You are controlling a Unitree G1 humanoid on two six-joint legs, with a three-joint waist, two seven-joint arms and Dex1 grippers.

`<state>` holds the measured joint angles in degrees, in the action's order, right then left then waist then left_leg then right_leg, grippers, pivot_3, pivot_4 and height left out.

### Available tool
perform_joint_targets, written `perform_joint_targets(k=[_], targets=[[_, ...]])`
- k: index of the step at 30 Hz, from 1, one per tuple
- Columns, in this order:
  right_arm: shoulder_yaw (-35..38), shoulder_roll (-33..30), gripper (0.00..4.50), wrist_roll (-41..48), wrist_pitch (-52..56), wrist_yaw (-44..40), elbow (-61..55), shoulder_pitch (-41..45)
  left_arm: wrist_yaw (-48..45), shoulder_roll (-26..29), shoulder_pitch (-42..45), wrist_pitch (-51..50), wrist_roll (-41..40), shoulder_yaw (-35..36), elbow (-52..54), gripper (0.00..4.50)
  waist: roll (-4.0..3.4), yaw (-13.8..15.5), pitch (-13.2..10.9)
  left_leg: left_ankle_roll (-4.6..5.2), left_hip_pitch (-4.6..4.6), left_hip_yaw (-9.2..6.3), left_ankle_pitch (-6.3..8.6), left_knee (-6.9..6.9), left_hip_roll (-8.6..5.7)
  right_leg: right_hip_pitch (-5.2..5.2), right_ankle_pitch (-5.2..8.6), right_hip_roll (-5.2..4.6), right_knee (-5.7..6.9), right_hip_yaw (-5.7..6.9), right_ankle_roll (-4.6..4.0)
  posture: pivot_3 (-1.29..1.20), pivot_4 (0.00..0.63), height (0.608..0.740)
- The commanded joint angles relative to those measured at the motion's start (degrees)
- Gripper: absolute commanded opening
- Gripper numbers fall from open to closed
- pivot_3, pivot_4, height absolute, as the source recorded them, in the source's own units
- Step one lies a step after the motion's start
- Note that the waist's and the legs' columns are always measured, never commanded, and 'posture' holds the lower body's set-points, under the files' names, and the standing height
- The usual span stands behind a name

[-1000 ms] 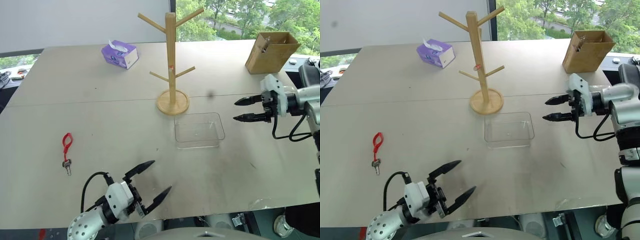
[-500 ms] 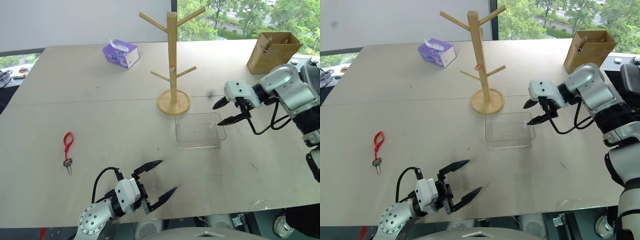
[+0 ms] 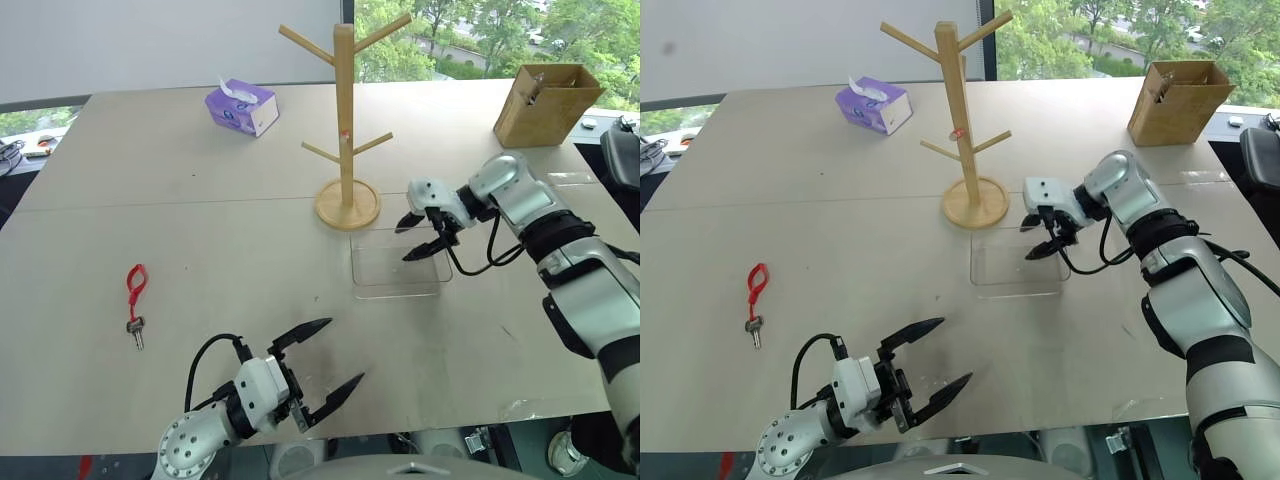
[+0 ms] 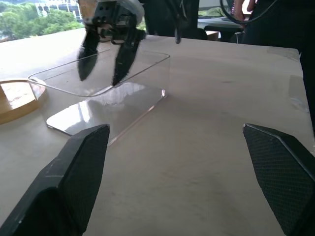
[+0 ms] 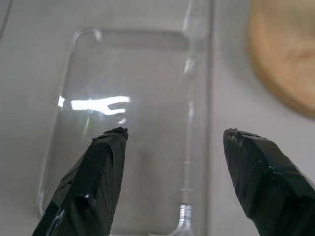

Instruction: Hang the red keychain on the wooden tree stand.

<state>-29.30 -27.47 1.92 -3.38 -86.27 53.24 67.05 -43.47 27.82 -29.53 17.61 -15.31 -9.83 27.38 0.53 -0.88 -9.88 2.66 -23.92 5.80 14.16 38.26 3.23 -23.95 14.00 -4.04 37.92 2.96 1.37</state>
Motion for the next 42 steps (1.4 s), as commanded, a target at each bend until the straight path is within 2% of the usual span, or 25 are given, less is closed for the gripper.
perform_joint_targets(k=[1, 6, 7, 16, 18, 21, 25, 28, 33, 36, 42], targets=[[3.17, 1.05, 2.53, -0.51, -2.01, -1.38, 1.35, 2.25, 1.34, 0.31, -0.49, -2.05, 0.32, -0.97, 4.40, 4.50, 0.00, 0.01, 0.00, 0.00, 0.00, -0.01, 0.00, 0.00, 0.00, 0.00, 0.00, 0.00, 0.00, 0.00, 0.00, 0.00, 0.150, 0.740], [4.80, 1.80, 0.20, -1.84, -2.70, -2.13, 2.49, 2.75, 2.41, 0.60, 0.05, -4.76, -0.11, -0.90, 6.65, 4.50, 0.00, 0.06, 0.00, 0.00, 0.00, 0.00, 0.00, 0.00, -0.01, 0.01, 0.00, -0.01, 0.00, 0.00, 0.00, 0.00, 0.150, 0.740], [5.11, 1.92, 0.05, -2.06, -2.77, -2.21, 2.59, 2.73, 2.52, 0.69, 0.24, -5.23, -0.28, -0.79, 6.94, 4.50, 0.00, 0.04, 0.00, 0.00, 0.00, 0.00, 0.00, 0.00, -0.01, 0.01, 0.00, 0.00, 0.00, 0.00, 0.00, 0.00, 0.150, 0.740], [7.82, 1.54, 0.05, -2.54, -2.75, -2.51, 1.73, 1.66, 3.78, 1.07, 2.13, -8.99, -1.48, 0.26, 8.80, 4.50, -0.01, 0.01, 0.00, 0.00, 0.00, 0.00, 0.00, 0.00, -0.01, 0.00, -0.01, 0.01, 0.01, -0.01, 0.01, 0.00, 0.150, 0.740], [10.68, -0.53, 0.05, -0.34, 2.61, -3.42, 1.50, 2.00, 5.12, 0.28, 3.27, -10.49, -1.55, 0.32, 9.24, 4.50, -0.01, 0.16, -0.01, 0.00, 0.00, 0.00, 0.00, 0.00, -0.01, 0.01, -0.01, 0.01, 0.01, -0.01, 0.01, 0.00, 0.150, 0.740], [15.58, -3.87, 0.05, 1.84, 10.14, -0.37, 4.15, 3.70, 7.02, -1.09, 4.69, -12.59, -1.24, -0.18, 9.63, 4.50, -0.01, 0.46, -0.01, 0.00, -0.01, -0.03, -0.01, 0.02, -0.05, 0.05, -0.01, -0.01, 0.00, 0.00, 0.02, 0.00, 0.150, 0.740], [18.49, -7.84, 0.05, -1.20, 15.37, 12.82, 10.39, 5.06, 8.90, -2.56, 7.24, -16.11, -1.19, -1.24, 10.65, 4.50, -0.01, 0.22, -0.01, 0.00, 0.01, -0.02, 0.00, 0.03, -0.08, 0.11, -0.01, -0.05, -0.04, -0.01, 0.01, 0.00, 0.150, 0.740], [20.57, -9.84, 0.05, -1.86, 20.48, 18.09, 13.62, 5.61, 10.02, -3.38, 9.69, -17.99, -1.97, -0.37, 10.26, 4.50, -0.01, -0.06, -0.01, 0.00, 0.05, -0.04, 0.00, 0.00, -0.05, 0.10, 0.00, 0.00, -0.02, 0.00, 0.00, 0.00, 0.150, 0.740], [26.98, -12.06, 0.05, -0.76, 28.36, 36.05, 19.60, 6.62, 9.63, -3.77, 12.93, -19.03, -3.54, 1.30, 8.08, 4.50, -0.03, -0.08, -0.01, -0.01, 0.05, 0.03, -0.01, -0.02, -0.05, 0.08, -0.01, 0.02, 0.01, -0.08, 0.01, 0.00, 0.150, 0.740], [33.20, -13.74, 0.05, 1.62, 30.43, 50.59, 22.04, 6.49, 7.76, -3.24, 13.57, -18.08, -3.96, 1.40, 6.36, 4.50, -0.03, 0.03, -0.01, -0.02, 0.05, 0.12, -0.02, -0.02, -0.07, 0.07, -0.02, 0.01, -0.01, -0.15, 0.03, 0.00, 0.150, 0.740], [40.94, -16.08, 0.05, 3.42, 28.98, 65.68, 22.99, 6.20, 5.36, -3.26, 12.86, -15.13, -4.15, 2.40, 3.32, 4.50, -0.03, 0.04, -0.01, -0.01, 0.05, 0.17, -0.01, -0.02, -0.10, 0.05, -0.02, 0.03, -0.03, -0.24, 0.05, 0.00, 0.150, 0.740]])
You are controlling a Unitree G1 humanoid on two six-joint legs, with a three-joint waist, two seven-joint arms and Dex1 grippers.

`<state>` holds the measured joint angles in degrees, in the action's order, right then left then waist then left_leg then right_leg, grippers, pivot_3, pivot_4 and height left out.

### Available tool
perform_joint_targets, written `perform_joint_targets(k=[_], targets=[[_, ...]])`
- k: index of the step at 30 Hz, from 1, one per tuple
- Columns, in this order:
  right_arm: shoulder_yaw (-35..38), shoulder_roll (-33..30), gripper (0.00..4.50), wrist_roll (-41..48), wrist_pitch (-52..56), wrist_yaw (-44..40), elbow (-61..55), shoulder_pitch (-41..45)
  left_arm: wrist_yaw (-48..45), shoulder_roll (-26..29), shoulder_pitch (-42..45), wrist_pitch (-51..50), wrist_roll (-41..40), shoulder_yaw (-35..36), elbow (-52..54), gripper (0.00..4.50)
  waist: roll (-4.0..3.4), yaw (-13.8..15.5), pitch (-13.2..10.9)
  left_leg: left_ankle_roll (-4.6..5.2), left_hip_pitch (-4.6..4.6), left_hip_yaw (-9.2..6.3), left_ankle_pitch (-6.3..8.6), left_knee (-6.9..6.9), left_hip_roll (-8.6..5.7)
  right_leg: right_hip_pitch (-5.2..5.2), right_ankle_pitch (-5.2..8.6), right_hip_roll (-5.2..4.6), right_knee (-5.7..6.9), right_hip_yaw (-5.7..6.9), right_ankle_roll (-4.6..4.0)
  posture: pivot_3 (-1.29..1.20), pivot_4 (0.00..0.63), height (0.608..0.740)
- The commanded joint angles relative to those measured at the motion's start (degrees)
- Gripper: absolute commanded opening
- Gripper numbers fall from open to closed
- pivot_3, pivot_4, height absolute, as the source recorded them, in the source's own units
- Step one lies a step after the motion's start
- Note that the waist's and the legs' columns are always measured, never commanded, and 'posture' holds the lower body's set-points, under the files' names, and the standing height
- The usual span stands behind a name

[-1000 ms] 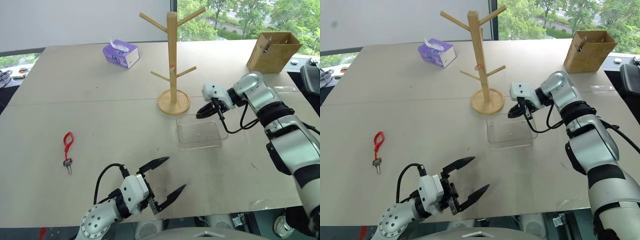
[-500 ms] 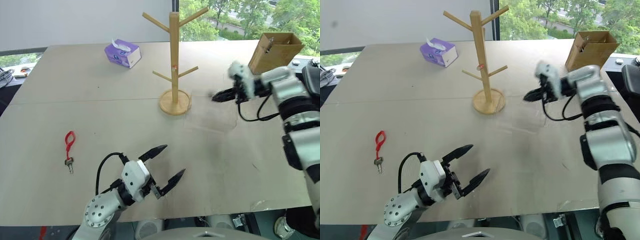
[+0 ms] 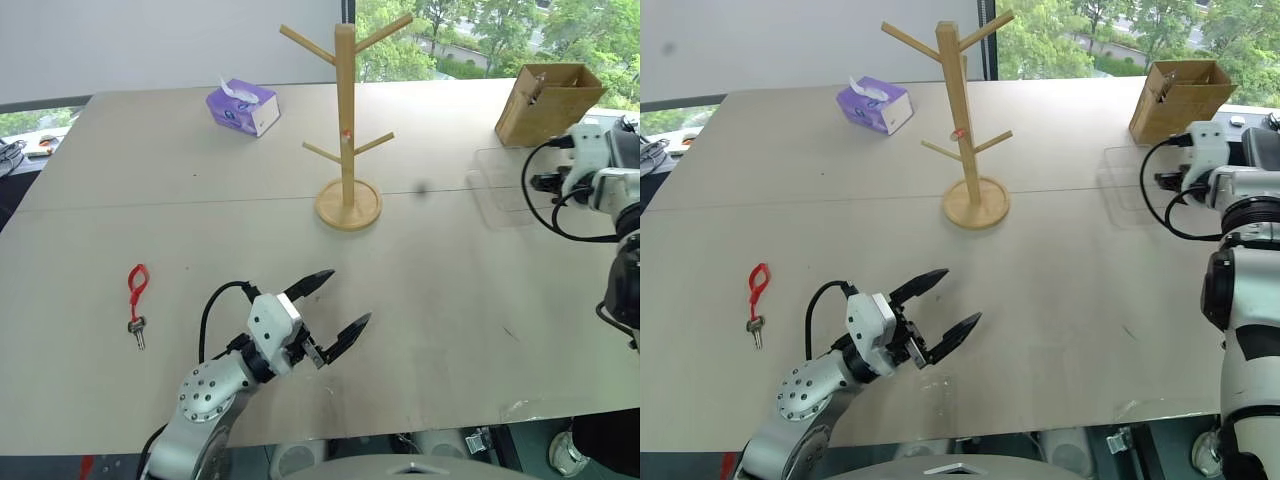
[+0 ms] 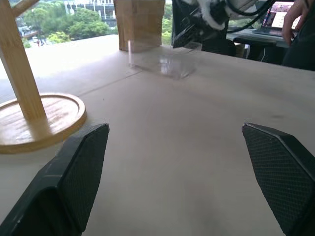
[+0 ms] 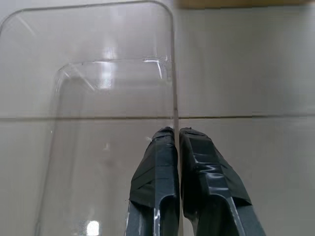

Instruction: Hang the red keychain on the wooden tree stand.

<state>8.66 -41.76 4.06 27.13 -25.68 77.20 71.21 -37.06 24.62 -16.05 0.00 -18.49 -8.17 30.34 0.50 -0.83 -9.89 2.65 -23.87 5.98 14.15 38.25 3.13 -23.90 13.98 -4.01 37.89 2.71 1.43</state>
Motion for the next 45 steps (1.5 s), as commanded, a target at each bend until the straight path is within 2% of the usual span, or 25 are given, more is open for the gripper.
perform_joint_targets(k=[1, 6, 11, 13, 15, 16, 17, 20, 23, 26, 29, 32, 36, 41, 45], targets=[[3.84, -2.11, 0.05, 1.36, -1.93, 6.78, -0.92, 1.94, -1.36, -0.15, -1.04, 3.09, -0.84, 0.71, 0.04, 4.50, 0.00, -0.10, 0.00, 0.00, 0.00, 0.01, 0.00, 0.00, 0.00, -0.01, 0.00, 0.01, 0.00, -0.02, 0.00, 0.00, 0.150, 0.740], [5.60, -2.76, 0.05, 0.87, -2.64, 9.46, -0.73, 1.40, -2.63, -0.44, -3.43, 6.23, -0.12, 0.35, -1.22, 4.50, -0.01, -0.21, 0.01, 0.00, 0.02, 0.15, 0.00, -0.04, 0.04, -0.11, 0.00, 0.09, 0.02, -0.24, 0.01, 0.00, 0.150, 0.740], [6.02, -2.66, 1.88, 0.46, -2.31, 9.47, -0.70, 1.16, -3.11, -0.78, -4.80, 8.37, 0.15, 0.37, -2.31, 4.50, -0.02, -0.17, 0.01, 0.01, 0.02, 0.19, 0.01, -0.04, 0.05, -0.13, -0.01, 0.09, 0.02, -0.30, 0.03, 0.00, 0.150, 0.740], [6.40, -2.57, 2.97, 0.53, -2.56, 9.84, -0.74, 1.21, -3.38, -1.06, -5.46, 9.79, 0.46, 0.33, -3.56, 4.50, -0.02, -0.17, 0.02, 0.01, 0.02, 0.20, 0.01, -0.04, 0.05, -0.14, -0.01, 0.09, 0.02, -0.32, 0.03, 0.00, 0.150, 0.740], [6.48, -2.57, 3.73, 0.36, -3.57, 9.73, -0.89, 1.37, -3.51, -1.33, -5.75, 10.92, 0.71, 0.20, -4.67, 4.50, -0.02, -0.17, 0.02, 0.02, 0.02, 0.21, 0.01, -0.04, 0.05, -0.15, -0.01, 0.09, 0.02, -0.32, 0.03, 0.00, 0.150, 0.740], [6.65, -2.62, 4.32, 0.40, -4.51, 9.68, -1.01, 1.51, -3.45, -1.49, -5.78, 11.23, 0.80, 0.17, -5.06, 4.50, -0.02, -0.17, 0.01, 0.02, 0.02, 0.21, 0.01, -0.04, 0.05, -0.15, -0.01, 0.09, 0.02, -0.33, 0.03, 0.00, 0.150, 0.740], [6.80, -2.66, 4.48, 0.44, -5.18, 9.66, -1.09, 1.61, -3.41, -1.61, -5.79, 11.49, 0.85, 0.15, -5.35, 4.50, -0.03, -0.17, 0.02, 0.02, 0.02, 0.22, 0.01, -0.04, 0.05, -0.16, -0.02, 0.09, 0.02, -0.33, 0.03, 0.00, 0.150, 0.740], [5.39, -2.83, 4.48, 0.24, -11.02, -1.78, -2.45, 2.49, -2.26, -2.56, -5.69, 11.79, 1.07, 0.49, -6.43, 4.50, -0.05, -0.17, 0.03, 0.03, 0.01, 0.23, 0.01, -0.04, 0.05, -0.17, -0.02, 0.10, 0.01, -0.35, 0.04, 0.00, 0.150, 0.740], [3.55, -1.75, 4.48, 1.58, -16.10, -21.78, -5.99, 0.13, 2.97, -5.30, -4.77, 8.79, 1.00, 2.24, -6.17, 4.50, -0.06, -0.31, 0.03, 0.04, 0.02, 0.25, 0.02, -0.04, 0.06, -0.18, -0.03, 0.14, 0.01, -0.40, 0.06, 0.00, 0.150, 0.740], [2.22, -1.08, 4.48, 3.93, -15.13, -38.24, -10.83, -4.63, 9.68, -8.37, -3.33, 3.02, -0.29, 4.80, -4.44, 4.50, -0.02, -0.10, 0.07, 0.04, 0.03, 0.19, 0.02, -0.04, 0.13, -0.14, -0.05, 0.20, 0.02, -0.37, 0.09, 0.00, 0.150, 0.740], [3.76, 1.27, 4.48, 12.55, -13.99, -50.59, -30.13, -17.38, 24.71, -13.65, 1.34, -7.62, -0.49, 11.56, 0.34, 4.50, 0.06, 0.50, 0.08, 0.04, 0.03, -0.09, 0.02, 0.03, 0.14, 0.12, -0.05, 0.16, -0.05, -0.19, 0.10, 0.00, 0.150, 0.740], [1.84, 2.79, 4.48, 16.14, -14.65, -55.04, -48.26, -30.55, 35.29, -17.10, 4.84, -16.68, 1.81, 15.28, 5.81, 4.50, 0.06, 1.11, 0.08, 0.04, -0.02, -0.27, 0.01, 0.08, 0.09, 0.19, -0.08, 0.06, -0.02, -0.12, 0.14, 0.00, 0.150, 0.740], [-3.08, 3.84, 4.48, 16.01, -24.22, -60.36, -61.82, -44.23, 46.78, -21.24, 9.87, -26.06, 3.08, 20.45, 9.62, 4.50, 0.18, 0.91, 0.12, 0.03, 0.06, -0.11, 0.01, 0.13, -0.01, 0.18, -0.17, 0.04, -0.02, -0.11, 0.30, 0.00, 0.150, 0.740], [-5.67, 5.87, 4.48, 18.71, -32.66, -64.38, -66.83, -52.37, 56.51, -23.83, 13.65, -34.85, 6.96, 25.45, 10.98, 4.50, 0.37, 0.90, 0.14, 0.02, 0.10, -0.33, 0.00, 0.15, -0.01, 0.30, -0.16, 0.14, -0.04, 0.04, 0.30, 0.00, 0.150, 0.740], [-7.34, 6.89, 4.48, 17.93, -40.85, -65.06, -64.52, -53.80, 59.07, -26.17, 12.17, -35.28, 9.10, 26.65, 10.18, 4.50, 0.40, 0.83, 0.13, -0.22, 0.11, -0.29, -0.14, 0.17, -0.03, 0.29, -0.16, 0.14, -0.05, -0.01, 0.30, 0.00, 0.150, 0.740]])
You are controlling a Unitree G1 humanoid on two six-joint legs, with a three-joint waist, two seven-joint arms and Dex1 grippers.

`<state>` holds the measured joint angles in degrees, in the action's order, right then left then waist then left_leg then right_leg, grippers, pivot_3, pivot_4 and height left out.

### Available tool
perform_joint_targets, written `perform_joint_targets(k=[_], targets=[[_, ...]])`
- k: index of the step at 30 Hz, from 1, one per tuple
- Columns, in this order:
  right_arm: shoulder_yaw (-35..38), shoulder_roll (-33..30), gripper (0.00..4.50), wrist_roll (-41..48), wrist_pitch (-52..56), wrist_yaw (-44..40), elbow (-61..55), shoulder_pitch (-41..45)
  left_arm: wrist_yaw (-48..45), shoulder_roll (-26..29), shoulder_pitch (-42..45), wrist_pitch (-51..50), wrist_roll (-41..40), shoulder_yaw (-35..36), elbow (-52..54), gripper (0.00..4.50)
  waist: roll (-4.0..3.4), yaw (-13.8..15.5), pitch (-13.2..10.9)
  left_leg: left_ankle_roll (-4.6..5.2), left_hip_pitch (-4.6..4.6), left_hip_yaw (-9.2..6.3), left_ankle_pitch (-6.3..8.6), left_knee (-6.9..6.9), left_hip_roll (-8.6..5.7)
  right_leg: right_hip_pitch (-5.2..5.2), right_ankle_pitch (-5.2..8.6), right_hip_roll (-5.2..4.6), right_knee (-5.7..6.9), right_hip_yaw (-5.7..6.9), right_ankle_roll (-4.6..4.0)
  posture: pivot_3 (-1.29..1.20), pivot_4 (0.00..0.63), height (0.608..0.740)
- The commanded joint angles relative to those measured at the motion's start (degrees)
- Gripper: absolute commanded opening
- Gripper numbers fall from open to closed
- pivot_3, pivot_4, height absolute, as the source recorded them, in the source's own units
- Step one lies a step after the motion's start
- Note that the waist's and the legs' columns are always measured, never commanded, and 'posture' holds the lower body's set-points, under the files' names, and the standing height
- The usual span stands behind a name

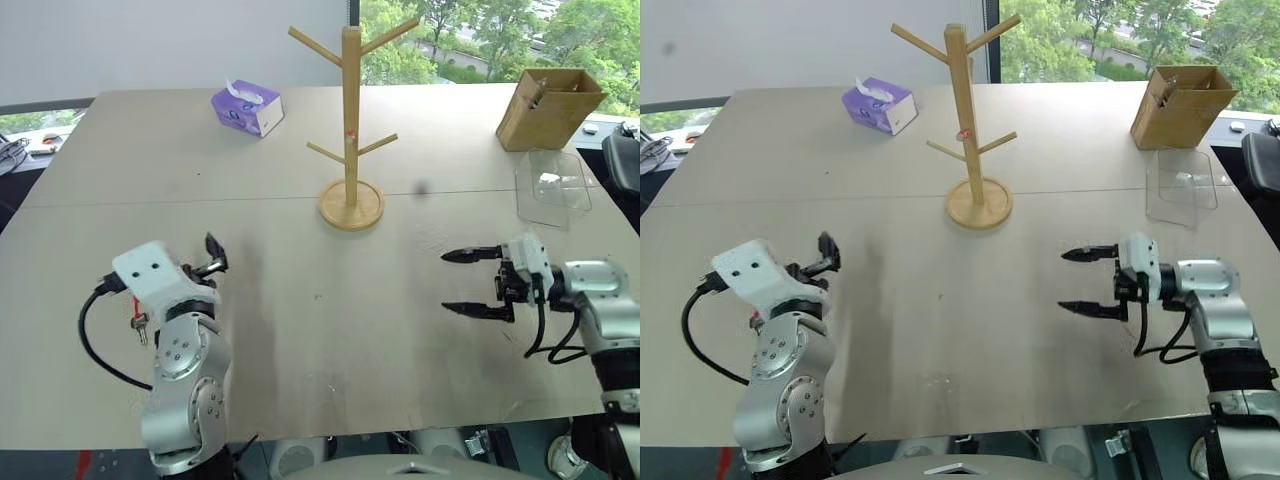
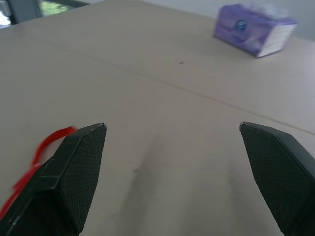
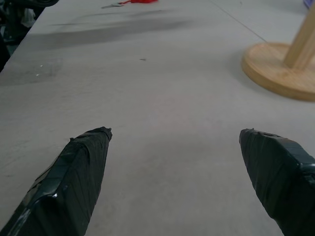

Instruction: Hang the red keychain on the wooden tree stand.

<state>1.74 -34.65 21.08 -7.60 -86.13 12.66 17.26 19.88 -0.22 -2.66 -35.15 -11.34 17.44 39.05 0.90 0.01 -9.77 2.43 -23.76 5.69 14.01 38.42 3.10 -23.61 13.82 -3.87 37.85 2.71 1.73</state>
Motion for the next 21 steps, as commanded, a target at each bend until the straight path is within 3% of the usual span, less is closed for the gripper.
perform_joint_targets(k=[1, 13, 21], targets=[[-0.83, -0.30, 4.48, 1.08, -6.64, -4.58, 0.53, 0.24, 2.25, -1.80, -1.57, -0.20, 2.14, 1.28, 1.38, 4.50, 0.02, -0.01, -0.01, -0.01, 0.02, 0.01, 0.00, 0.00, 0.00, 0.01, 0.00, 0.00, 0.00, -0.01, 0.00, 0.00, 0.150, 0.740], [-4.01, -0.75, 4.48, 2.73, -10.33, -4.29, 4.03, 1.07, 2.68, -2.79, -4.45, -3.09, 3.91, 6.87, -0.02, 4.50, 0.12, 0.59, -0.02, 0.20, 0.02, 0.00, 0.12, 0.01, 0.00, 0.01, 0.00, -0.02, 0.00, 0.02, -0.02, 0.00, 0.150, 0.740], [-4.35, 0.12, 4.48, 2.27, -10.91, -2.24, 4.30, 1.20, -8.99, 8.89, -6.15, -5.47, 0.90, 12.32, -6.98, 4.50, 0.13, 0.61, -0.02, 0.22, 0.03, -0.01, 0.13, 0.01, 0.03, 0.00, 0.01, -0.01, 0.01, 0.05, -0.04, 0.00, 0.150, 0.740]])
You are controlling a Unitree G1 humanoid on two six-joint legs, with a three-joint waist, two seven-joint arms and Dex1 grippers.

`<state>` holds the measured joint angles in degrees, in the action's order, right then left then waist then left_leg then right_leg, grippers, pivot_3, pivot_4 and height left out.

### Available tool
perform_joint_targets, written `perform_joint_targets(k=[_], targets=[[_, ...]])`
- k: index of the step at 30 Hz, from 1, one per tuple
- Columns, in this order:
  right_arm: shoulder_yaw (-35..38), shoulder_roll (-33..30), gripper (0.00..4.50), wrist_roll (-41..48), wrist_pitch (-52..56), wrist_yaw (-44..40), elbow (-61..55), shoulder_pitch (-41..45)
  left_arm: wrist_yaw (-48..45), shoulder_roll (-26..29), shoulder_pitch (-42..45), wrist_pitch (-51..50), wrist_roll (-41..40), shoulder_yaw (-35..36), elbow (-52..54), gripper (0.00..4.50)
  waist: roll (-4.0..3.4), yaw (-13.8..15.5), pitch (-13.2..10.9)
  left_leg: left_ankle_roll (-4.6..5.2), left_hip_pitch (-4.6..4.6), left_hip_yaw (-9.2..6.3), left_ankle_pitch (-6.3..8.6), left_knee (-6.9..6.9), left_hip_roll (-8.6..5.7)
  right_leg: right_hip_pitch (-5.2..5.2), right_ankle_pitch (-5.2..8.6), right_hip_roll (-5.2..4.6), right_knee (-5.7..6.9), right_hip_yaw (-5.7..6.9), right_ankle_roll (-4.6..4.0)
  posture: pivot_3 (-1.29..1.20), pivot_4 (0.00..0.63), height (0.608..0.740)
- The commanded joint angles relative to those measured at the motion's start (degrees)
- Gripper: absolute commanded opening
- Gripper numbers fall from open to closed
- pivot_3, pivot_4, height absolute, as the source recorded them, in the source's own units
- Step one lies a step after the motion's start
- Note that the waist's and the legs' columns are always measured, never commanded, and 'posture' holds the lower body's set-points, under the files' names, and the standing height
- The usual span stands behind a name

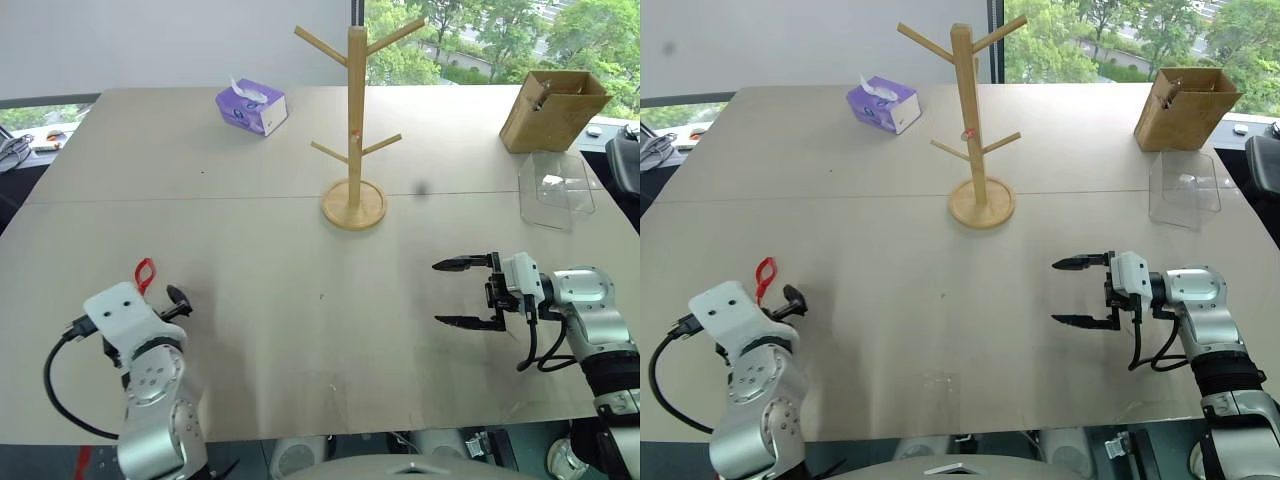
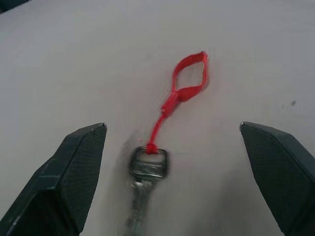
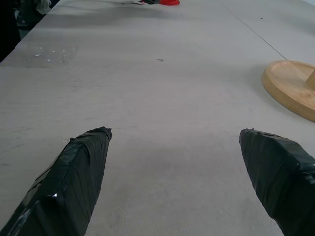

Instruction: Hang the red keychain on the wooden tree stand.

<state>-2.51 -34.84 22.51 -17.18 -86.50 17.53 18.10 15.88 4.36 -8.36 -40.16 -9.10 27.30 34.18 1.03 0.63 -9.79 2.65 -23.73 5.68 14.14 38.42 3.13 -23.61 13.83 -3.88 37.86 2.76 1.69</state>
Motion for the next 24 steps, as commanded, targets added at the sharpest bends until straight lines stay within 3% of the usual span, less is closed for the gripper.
perform_joint_targets(k=[1, 8, 19, 24], targets=[[-0.13, 0.43, 4.48, 0.79, -1.42, -1.77, -0.49, 0.36, -6.47, 5.74, -0.45, -0.55, -1.92, 3.11, -3.45, 4.50, 0.00, 0.00, 0.00, 0.00, 0.00, -0.01, 0.00, 0.00, 0.00, 0.00, 0.00, 0.00, 0.00, 0.02, 0.00, 0.00, 0.150, 0.740], [-0.35, 1.46, 4.48, 0.64, -2.13, -0.79, 0.28, 1.28, -15.05, 13.28, 0.15, 2.56, -2.74, 3.19, -10.61, 4.50, 0.01, 0.12, 0.03, -0.01, 0.01, -0.01, -0.01, 0.00, -0.01, 0.01, 0.00, -0.09, 0.02, 0.05, -0.01, 0.00, 0.150, 0.740], [-0.25, 1.27, 4.48, 0.11, -2.61, 0.20, 0.83, 1.95, -31.10, 16.89, 2.00, 11.95, -11.85, 6.60, -23.22, 4.50, -0.07, 0.23, 0.08, -0.01, 0.01, -0.02, -0.01, 0.00, -0.01, 0.03, 0.00, -0.17, 0.03, 0.12, -0.02, 0.00, 0.150, 0.740], [0.02, 1.17, 4.48, -0.33, -2.46, 0.71, 1.84, 3.13, -34.09, 18.04, 0.37, 14.71, -13.08, 7.91, -27.50, 4.50, -0.10, 0.16, 0.10, -0.01, 0.01, -0.01, -0.01, 0.00, -0.01, 0.02, 0.00, -0.18, 0.03, 0.12, -0.02, 0.00, 0.150, 0.740]])
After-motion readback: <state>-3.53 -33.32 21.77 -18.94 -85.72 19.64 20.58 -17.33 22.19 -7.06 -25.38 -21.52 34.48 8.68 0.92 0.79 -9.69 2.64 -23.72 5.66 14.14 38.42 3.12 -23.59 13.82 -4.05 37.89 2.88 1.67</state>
